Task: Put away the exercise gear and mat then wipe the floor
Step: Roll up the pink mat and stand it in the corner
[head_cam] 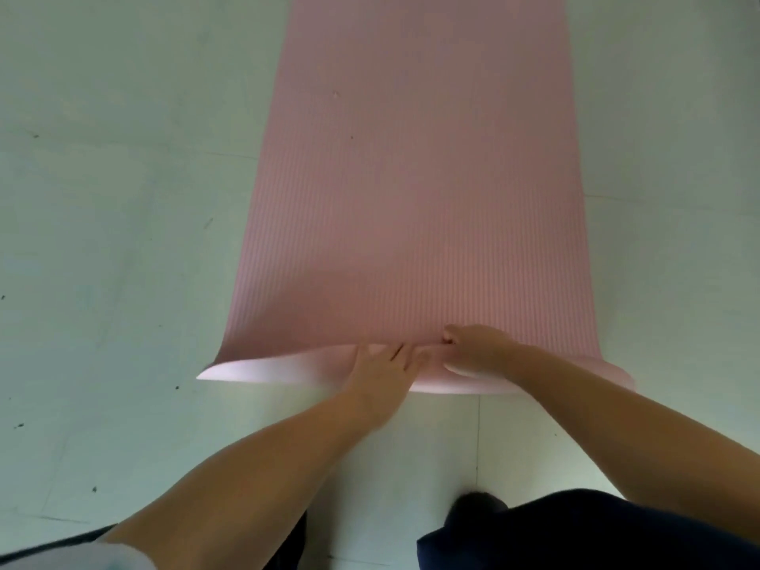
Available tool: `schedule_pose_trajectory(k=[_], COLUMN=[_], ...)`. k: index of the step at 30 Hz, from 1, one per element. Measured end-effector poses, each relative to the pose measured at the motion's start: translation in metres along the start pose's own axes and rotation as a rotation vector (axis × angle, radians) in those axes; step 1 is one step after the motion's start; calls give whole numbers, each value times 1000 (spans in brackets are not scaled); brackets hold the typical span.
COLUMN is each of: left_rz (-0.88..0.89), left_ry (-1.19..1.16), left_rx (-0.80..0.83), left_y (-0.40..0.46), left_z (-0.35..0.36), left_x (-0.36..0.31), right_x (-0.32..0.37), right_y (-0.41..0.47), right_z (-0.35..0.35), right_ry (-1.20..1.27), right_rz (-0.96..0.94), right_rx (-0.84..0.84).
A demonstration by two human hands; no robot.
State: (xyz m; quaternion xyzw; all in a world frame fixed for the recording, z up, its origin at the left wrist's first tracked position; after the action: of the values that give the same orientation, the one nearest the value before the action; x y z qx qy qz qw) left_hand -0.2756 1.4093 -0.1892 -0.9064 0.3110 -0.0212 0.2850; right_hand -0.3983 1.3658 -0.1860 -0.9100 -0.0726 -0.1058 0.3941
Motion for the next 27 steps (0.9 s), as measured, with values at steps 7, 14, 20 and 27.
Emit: schedule_pose_trajectory(k=[7, 14, 20, 27], left_rz=[112, 223, 125, 135], left_ry=[-174, 159, 192, -242], left_rx=[107, 9, 121, 215], left_y=[30, 37, 10, 19], left_z=[-17, -24, -25, -42], left_x=[21, 28, 62, 94], right_x=[2, -8, -12, -10], right_y=[-25, -25, -12, -1], right_z=[30, 27, 7, -4], right_ry=[-400, -129, 262, 419], right_rz=[-239, -211, -151, -89], right_rx=[-252, -244, -114, -34])
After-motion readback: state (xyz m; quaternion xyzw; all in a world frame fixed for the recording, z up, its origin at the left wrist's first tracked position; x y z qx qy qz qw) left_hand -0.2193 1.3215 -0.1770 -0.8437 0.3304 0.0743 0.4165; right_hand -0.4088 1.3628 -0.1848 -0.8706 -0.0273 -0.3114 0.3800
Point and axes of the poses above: each hand's wrist, its own y-axis towards the middle knuckle, its own z-axis out of the palm, x = y × z, the point moved 7 cm from there along y, towards the middle knuckle, and after that the axes turned 6 degrees about -x, right-handed, at the moved point
